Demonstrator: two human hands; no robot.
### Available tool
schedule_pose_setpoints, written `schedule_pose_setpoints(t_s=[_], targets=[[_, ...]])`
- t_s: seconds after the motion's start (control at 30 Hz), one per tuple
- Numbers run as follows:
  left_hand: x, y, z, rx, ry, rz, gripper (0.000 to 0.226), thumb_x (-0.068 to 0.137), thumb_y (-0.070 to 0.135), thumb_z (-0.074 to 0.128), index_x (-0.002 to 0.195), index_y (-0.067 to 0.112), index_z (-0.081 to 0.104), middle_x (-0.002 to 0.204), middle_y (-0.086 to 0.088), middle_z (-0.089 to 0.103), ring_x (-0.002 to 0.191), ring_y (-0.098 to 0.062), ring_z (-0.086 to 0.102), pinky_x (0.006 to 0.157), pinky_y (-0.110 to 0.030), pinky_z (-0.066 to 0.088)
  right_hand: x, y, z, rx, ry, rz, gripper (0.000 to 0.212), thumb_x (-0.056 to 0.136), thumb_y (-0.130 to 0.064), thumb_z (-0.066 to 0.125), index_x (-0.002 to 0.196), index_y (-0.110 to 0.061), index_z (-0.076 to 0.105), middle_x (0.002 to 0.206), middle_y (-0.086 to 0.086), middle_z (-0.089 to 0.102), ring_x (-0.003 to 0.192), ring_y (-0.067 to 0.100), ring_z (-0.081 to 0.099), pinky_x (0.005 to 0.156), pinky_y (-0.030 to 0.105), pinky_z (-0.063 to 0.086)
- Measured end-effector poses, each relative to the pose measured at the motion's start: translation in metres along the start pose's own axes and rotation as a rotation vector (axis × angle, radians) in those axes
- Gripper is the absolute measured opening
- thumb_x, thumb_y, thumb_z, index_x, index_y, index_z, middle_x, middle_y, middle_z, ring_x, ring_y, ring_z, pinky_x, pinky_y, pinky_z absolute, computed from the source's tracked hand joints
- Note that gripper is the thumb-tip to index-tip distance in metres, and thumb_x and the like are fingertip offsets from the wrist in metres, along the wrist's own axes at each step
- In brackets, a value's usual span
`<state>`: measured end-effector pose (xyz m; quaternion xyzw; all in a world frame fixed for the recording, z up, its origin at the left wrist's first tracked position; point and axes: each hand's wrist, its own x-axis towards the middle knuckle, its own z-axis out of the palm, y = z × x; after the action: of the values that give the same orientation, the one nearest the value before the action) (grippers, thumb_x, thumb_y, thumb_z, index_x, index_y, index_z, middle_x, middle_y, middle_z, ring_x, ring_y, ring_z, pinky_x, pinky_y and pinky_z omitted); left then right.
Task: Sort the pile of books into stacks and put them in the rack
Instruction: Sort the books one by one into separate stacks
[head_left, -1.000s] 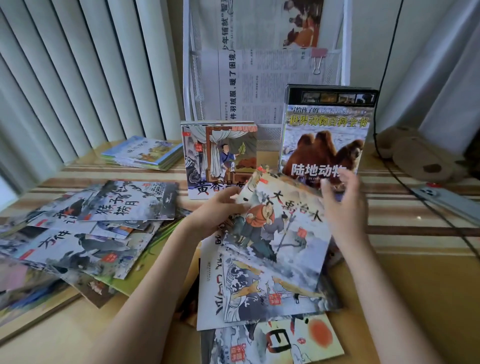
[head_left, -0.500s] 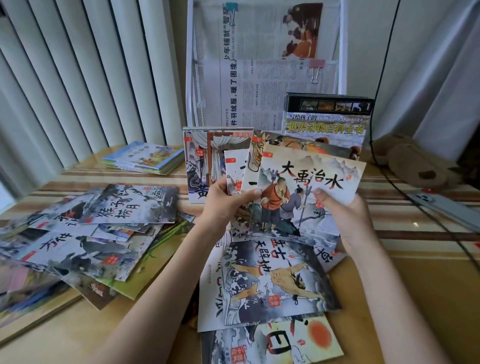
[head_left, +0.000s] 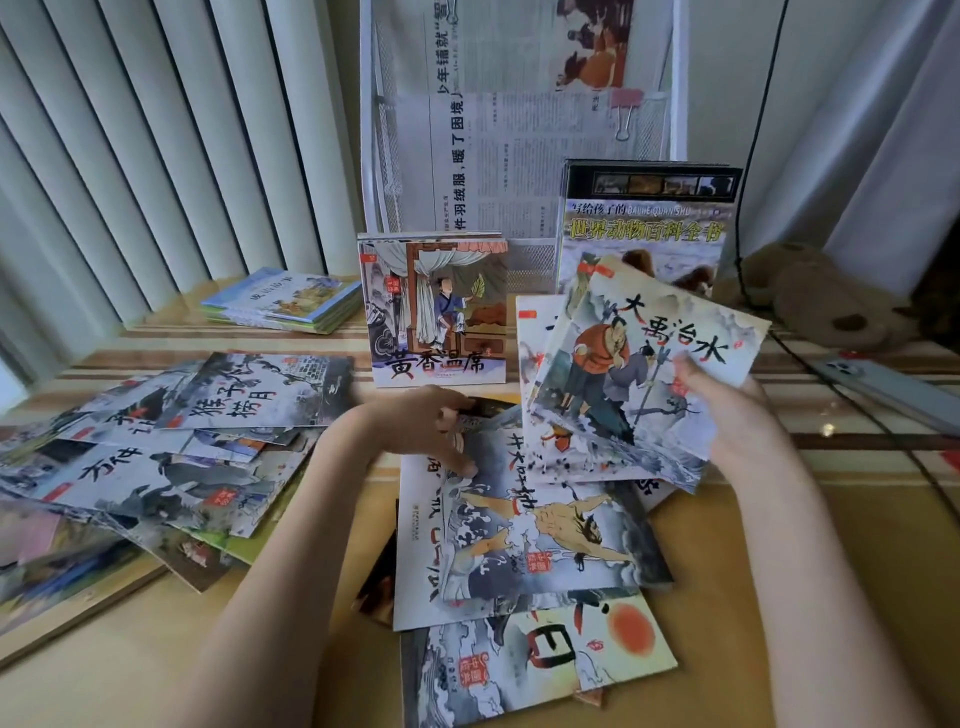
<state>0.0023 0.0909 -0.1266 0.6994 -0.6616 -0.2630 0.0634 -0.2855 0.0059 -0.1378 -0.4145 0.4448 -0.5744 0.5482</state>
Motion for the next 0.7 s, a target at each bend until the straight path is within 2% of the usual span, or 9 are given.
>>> schedule_pose_setpoints(t_s=[0.1, 0.2, 0.27, 0.37, 0.43, 0.5, 0.57, 0.67, 0.7], targets=[[0.001, -0.003, 0.001, -0.117, 0.058, -0.052, 0.073, 0.07, 0.035, 0.082, 0.132, 0.019, 0.047, 0.12, -0.001, 0.059, 0.105, -0.018, 0.057, 0.097, -0.036, 0.046, -0.003, 0.001, 0.003, -0.017, -0.053, -0.007, 0.031, 0.083, -0.009, 0.067, 0.113, -0.016, 0.061, 0.095, -0.008, 0.066, 0.085, 0.003, 0.061, 0.075, 0.019, 0.049], [0.0, -0.008, -0.001, -0.085, 0.098, -0.138, 0.062, 0.072, 0.042, 0.078, 0.123, 0.019, 0.051, 0.112, 0.0, 0.058, 0.1, -0.019, 0.057, 0.094, -0.036, 0.047, -0.004, 0.001, 0.004, -0.038, -0.067, 0.004, 0.029, 0.083, -0.011, 0.068, 0.11, -0.018, 0.06, 0.095, -0.007, 0.065, 0.083, 0.001, 0.059, 0.066, 0.015, 0.047], [-0.002, -0.011, -0.004, -0.05, 0.131, -0.166, 0.054, 0.076, 0.042, 0.075, 0.118, 0.016, 0.054, 0.107, -0.001, 0.056, 0.095, -0.019, 0.056, 0.09, -0.034, 0.049, -0.003, 0.002, 0.004, -0.064, -0.071, 0.016, 0.025, 0.081, -0.011, 0.07, 0.104, -0.018, 0.062, 0.097, -0.005, 0.065, 0.087, 0.004, 0.06, 0.073, 0.018, 0.047], [-0.005, -0.014, -0.009, -0.101, 0.233, -0.093, 0.02, 0.089, 0.026, 0.063, 0.1, 0.01, 0.057, 0.097, -0.007, 0.063, 0.075, -0.017, 0.06, 0.072, -0.031, 0.054, -0.002, 0.004, 0.004, -0.069, -0.081, 0.049, 0.021, 0.076, -0.013, 0.074, 0.094, -0.02, 0.064, 0.097, -0.005, 0.068, 0.1, 0.015, 0.061, 0.092, 0.033, 0.047], [-0.007, -0.014, -0.013, -0.376, 0.348, -0.08, 0.003, 0.096, 0.014, 0.052, 0.098, 0.012, 0.051, 0.096, -0.01, 0.062, 0.074, -0.02, 0.063, 0.066, -0.033, 0.059, -0.002, 0.005, 0.005, -0.065, -0.076, 0.064, 0.021, 0.075, -0.015, 0.075, 0.092, -0.021, 0.065, 0.098, -0.004, 0.069, 0.103, 0.017, 0.061, 0.097, 0.037, 0.046], [-0.009, -0.011, -0.017, -0.696, 0.442, -0.092, 0.005, 0.097, 0.011, 0.049, 0.101, 0.01, 0.047, 0.094, -0.014, 0.062, 0.074, -0.026, 0.065, 0.064, -0.04, 0.06, -0.002, 0.005, 0.008, -0.047, -0.071, 0.09, 0.02, 0.075, -0.016, 0.075, 0.092, -0.021, 0.066, 0.101, -0.002, 0.069, 0.1, 0.016, 0.063, 0.097, 0.04, 0.047], [-0.007, -0.005, -0.019, -0.986, 0.494, -0.098, 0.004, 0.096, 0.006, 0.048, 0.097, 0.007, 0.044, 0.091, -0.016, 0.059, 0.074, -0.028, 0.064, 0.061, -0.039, 0.06, -0.002, 0.007, 0.012, -0.02, -0.063, 0.147, 0.027, 0.073, -0.02, 0.077, 0.098, -0.018, 0.067, 0.104, 0.001, 0.07, 0.092, 0.013, 0.064, 0.092, 0.038, 0.05], [-0.003, 0.005, -0.016, -1.379, 0.454, -0.049, 0.012, 0.096, -0.003, 0.042, 0.107, 0.002, 0.043, 0.09, -0.015, 0.055, 0.071, -0.024, 0.064, 0.054, -0.031, 0.059, -0.003, 0.012, 0.021, 0.022, -0.048, 0.229, 0.029, 0.079, -0.019, 0.073, 0.106, -0.013, 0.065, 0.099, 0.003, 0.07, 0.082, 0.013, 0.065, 0.068, 0.029, 0.056], [-0.001, 0.009, -0.013, -1.448, 0.391, -0.016, 0.018, 0.097, -0.004, 0.039, 0.113, -0.001, 0.042, 0.087, -0.016, 0.057, 0.068, -0.022, 0.066, 0.054, -0.03, 0.059, -0.004, 0.014, 0.025, 0.024, -0.045, 0.233, 0.028, 0.081, -0.018, 0.072, 0.108, -0.011, 0.065, 0.1, 0.004, 0.07, 0.086, 0.016, 0.066, 0.071, 0.031, 0.057]])
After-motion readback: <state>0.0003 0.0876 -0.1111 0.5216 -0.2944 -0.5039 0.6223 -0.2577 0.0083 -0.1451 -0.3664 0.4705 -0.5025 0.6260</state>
